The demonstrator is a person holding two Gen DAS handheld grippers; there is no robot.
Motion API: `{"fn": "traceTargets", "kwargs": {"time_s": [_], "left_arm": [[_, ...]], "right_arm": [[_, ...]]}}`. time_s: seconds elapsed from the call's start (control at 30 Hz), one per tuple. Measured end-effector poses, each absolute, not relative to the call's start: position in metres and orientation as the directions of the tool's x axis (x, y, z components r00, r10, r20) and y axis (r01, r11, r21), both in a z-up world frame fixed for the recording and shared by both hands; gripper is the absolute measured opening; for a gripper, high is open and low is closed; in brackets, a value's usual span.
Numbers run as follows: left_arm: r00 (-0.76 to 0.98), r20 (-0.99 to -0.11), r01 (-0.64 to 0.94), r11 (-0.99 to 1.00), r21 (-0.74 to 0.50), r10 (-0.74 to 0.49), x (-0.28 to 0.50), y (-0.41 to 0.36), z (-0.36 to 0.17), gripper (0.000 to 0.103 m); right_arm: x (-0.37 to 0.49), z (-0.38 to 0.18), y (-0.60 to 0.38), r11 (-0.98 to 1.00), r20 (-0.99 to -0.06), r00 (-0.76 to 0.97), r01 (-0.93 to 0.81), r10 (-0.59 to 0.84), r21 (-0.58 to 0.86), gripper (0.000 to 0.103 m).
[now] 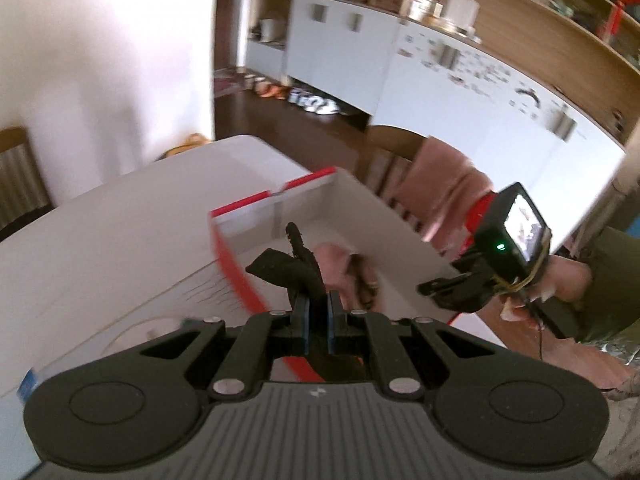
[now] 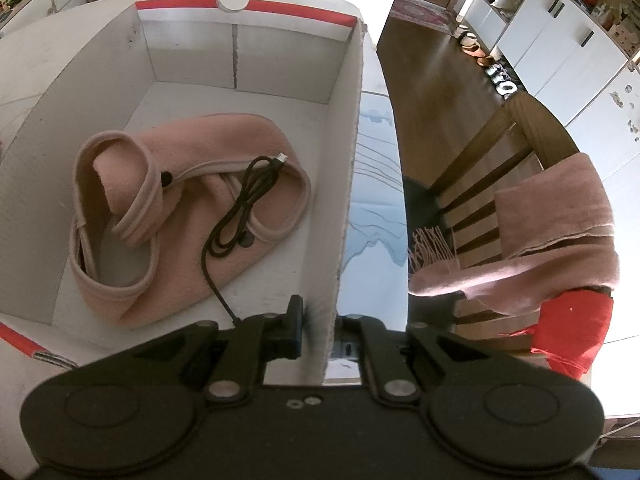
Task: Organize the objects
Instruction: 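Carry the black gloves into the box and open the left gripper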
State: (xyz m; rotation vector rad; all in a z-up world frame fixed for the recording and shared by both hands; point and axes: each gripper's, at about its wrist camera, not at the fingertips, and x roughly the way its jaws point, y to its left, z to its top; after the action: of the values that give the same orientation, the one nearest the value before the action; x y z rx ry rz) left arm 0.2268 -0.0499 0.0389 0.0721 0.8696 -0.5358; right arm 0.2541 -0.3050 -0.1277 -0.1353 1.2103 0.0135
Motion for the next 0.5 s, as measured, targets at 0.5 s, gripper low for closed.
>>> {"fn": "traceTargets", "kwargs": {"time_s": [0.5], "left_arm": [[0.406,-0.773,0.575,0.794,-0.198,-0.488,0.270,-0.143,-0.017,0.007]], "right_arm": [[0.253,-0.128,-0.302,0.991,-0.934,0.351,-0.088,-0.064,-0.102,0.008]]}}
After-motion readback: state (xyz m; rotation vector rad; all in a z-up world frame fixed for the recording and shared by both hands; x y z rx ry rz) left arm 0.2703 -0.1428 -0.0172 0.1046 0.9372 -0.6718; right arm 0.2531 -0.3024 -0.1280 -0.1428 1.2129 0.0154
